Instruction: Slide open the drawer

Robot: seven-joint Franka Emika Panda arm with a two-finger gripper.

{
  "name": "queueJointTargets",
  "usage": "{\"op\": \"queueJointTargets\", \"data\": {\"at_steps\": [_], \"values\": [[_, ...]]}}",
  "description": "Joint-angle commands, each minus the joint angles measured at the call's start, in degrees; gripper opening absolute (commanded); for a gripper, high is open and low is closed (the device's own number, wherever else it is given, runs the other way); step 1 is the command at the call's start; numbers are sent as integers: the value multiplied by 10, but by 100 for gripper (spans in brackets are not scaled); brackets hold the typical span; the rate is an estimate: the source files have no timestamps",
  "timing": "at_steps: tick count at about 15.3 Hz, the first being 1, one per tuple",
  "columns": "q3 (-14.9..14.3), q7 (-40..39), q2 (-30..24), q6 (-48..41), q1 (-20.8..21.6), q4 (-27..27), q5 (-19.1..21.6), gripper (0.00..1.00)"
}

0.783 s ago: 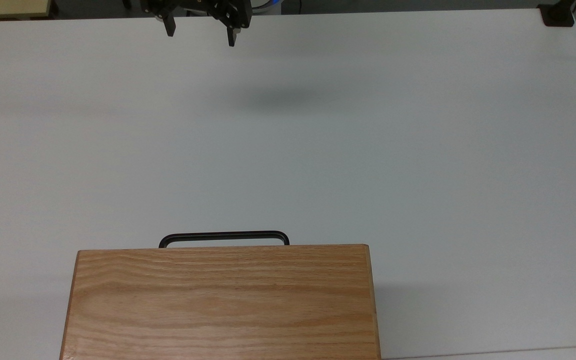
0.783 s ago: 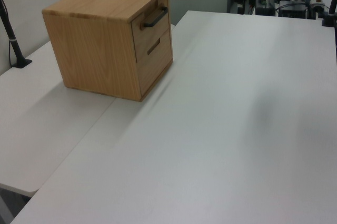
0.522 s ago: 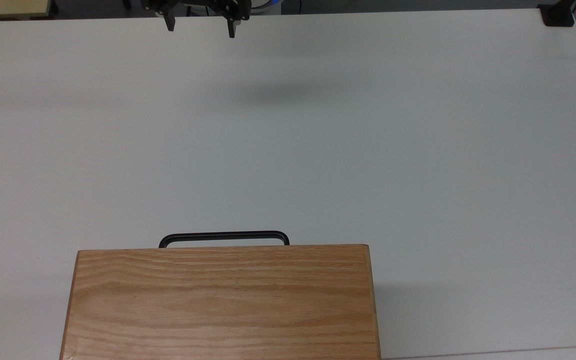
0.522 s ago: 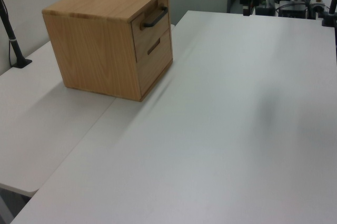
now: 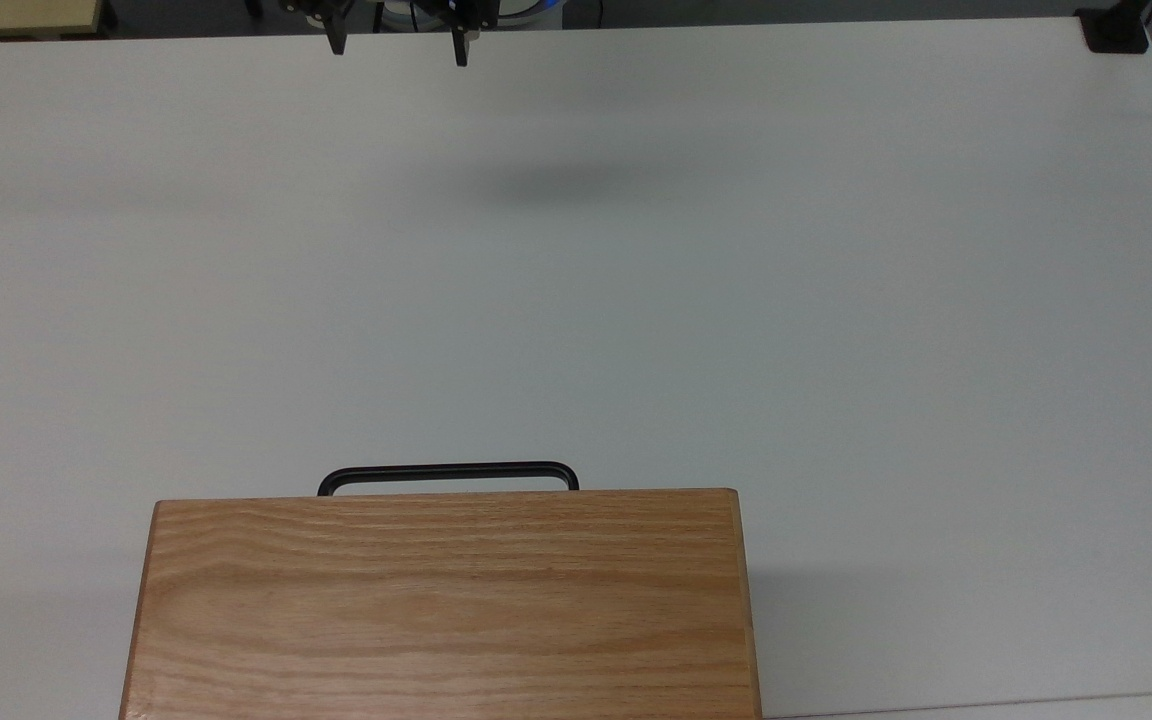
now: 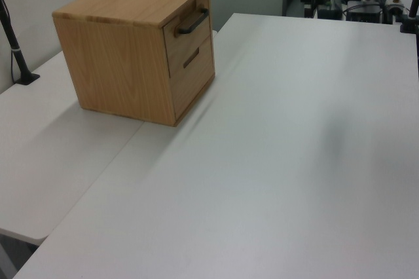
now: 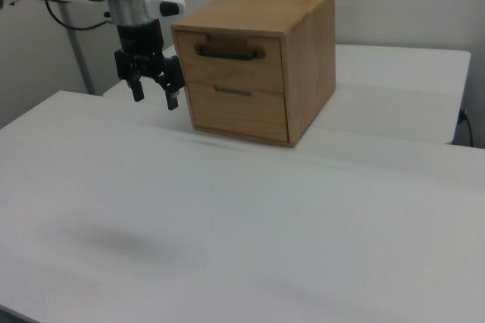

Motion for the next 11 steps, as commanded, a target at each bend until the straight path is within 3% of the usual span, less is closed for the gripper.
{"op": "queueJointTargets", "data": {"at_steps": [1, 7, 9, 11], "values": [[1, -16, -3, -3, 2, -4, -6, 100], [2, -2, 35, 40, 1, 4, 29, 100], [1, 66, 43, 99, 1, 4, 74, 100], [1, 148, 63, 150, 3, 5, 85, 100]]}}
